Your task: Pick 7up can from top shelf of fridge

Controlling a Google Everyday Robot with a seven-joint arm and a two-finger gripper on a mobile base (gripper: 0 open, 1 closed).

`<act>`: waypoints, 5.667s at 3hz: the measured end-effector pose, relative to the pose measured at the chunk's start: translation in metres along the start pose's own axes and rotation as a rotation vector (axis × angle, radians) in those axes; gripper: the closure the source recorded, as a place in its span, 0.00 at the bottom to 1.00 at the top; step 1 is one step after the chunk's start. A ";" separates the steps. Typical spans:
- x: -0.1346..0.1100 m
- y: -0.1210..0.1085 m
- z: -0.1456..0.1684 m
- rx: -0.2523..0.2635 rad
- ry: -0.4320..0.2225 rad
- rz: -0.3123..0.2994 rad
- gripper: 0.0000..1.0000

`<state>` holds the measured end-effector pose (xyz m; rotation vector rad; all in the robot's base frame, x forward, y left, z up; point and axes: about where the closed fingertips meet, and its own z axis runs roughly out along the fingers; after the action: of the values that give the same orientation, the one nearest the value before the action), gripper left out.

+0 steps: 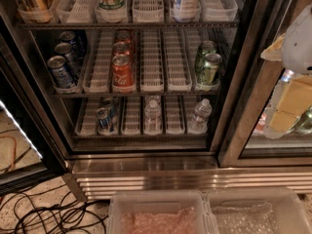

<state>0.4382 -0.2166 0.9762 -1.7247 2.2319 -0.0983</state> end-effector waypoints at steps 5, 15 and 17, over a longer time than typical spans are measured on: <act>-0.109 -0.056 -0.032 0.206 -0.351 0.194 0.00; -0.308 -0.087 -0.001 0.264 -0.676 0.494 0.00; -0.344 -0.107 0.021 0.328 -0.689 0.526 0.00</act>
Offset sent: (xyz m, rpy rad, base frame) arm 0.0227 0.0312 0.0096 0.0315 -0.1393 -0.2099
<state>0.6195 0.0849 1.0536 -0.7911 1.9129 0.2084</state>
